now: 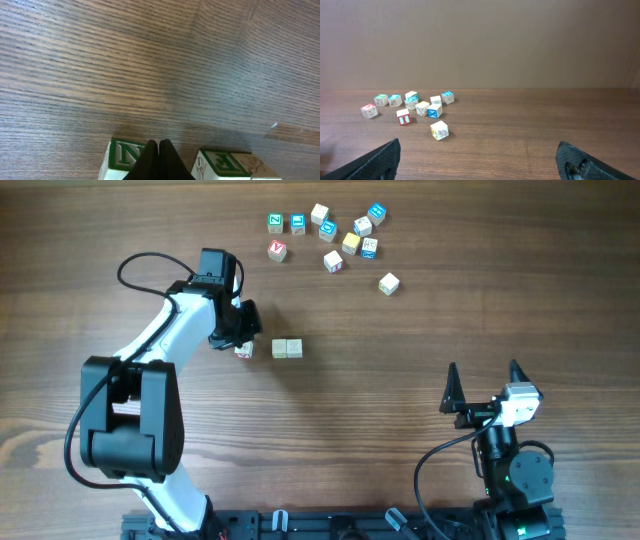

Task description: Form a horizontal line

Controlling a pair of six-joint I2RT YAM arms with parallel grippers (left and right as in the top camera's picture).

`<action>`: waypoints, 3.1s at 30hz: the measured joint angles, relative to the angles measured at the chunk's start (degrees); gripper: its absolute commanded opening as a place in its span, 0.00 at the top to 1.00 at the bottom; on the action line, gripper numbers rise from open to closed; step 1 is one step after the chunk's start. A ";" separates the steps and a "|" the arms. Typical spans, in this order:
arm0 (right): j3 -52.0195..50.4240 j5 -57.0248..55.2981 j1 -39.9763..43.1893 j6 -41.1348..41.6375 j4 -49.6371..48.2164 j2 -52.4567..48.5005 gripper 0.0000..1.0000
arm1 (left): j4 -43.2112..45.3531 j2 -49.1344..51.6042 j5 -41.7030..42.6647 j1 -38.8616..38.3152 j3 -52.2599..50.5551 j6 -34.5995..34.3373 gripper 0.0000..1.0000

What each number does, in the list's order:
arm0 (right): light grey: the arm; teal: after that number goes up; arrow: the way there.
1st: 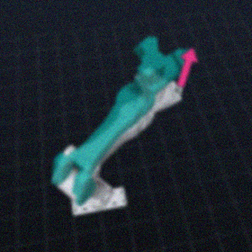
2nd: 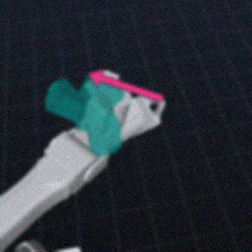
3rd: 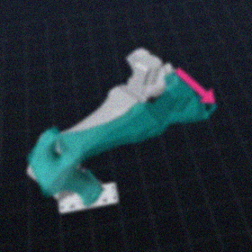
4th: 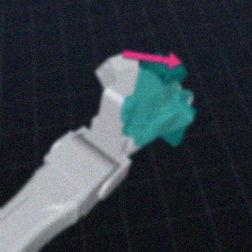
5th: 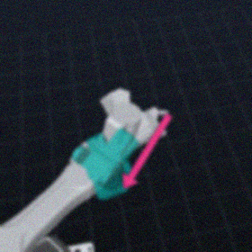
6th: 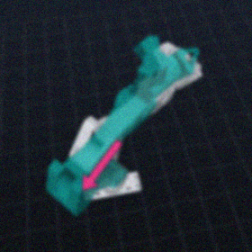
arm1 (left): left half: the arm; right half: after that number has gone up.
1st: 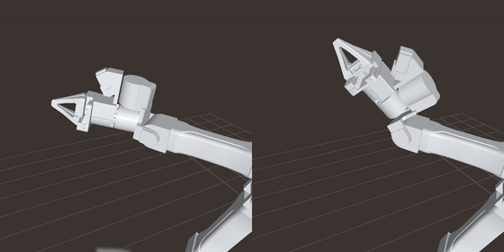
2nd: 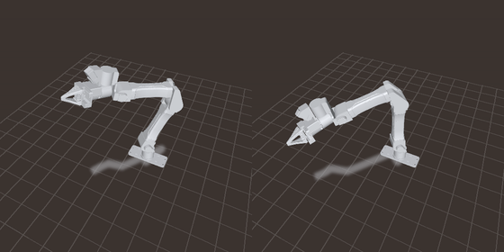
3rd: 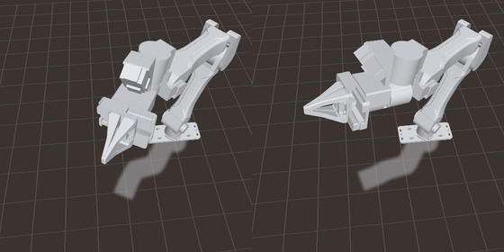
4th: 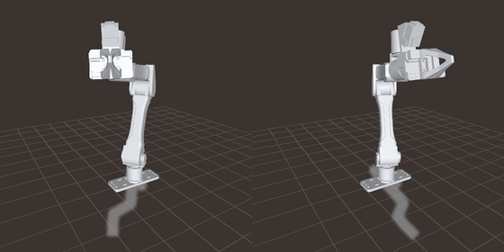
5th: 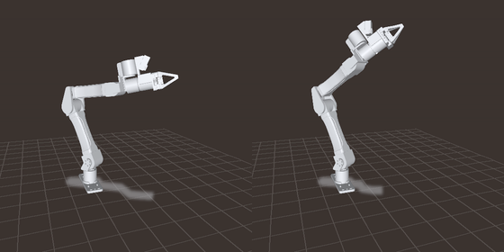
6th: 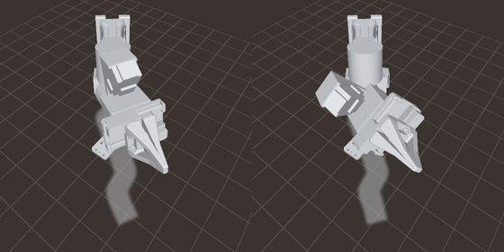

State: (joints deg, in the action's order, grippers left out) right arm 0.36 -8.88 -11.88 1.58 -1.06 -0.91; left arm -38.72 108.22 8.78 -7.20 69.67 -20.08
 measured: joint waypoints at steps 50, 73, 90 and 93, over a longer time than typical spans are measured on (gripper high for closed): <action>0.00 0.00 0.00 0.00 0.00 0.00 0.00 | -10.10 0.00 -4.42 10.21 3.78 2.43 0.96; 0.00 0.00 0.00 0.00 0.00 0.00 0.00 | -10.12 0.00 -4.42 10.21 3.78 2.43 0.96; -0.02 -0.02 0.00 0.00 0.00 0.00 0.00 | -10.14 0.00 -4.42 10.21 3.78 3.50 0.96; -0.02 0.00 0.00 0.00 0.00 0.00 0.00 | -10.23 0.00 -4.42 10.21 3.78 3.50 0.96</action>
State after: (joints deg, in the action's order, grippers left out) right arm 0.34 -8.88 -11.88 1.58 -1.06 -0.91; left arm -48.95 108.22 4.36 3.01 73.45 -16.58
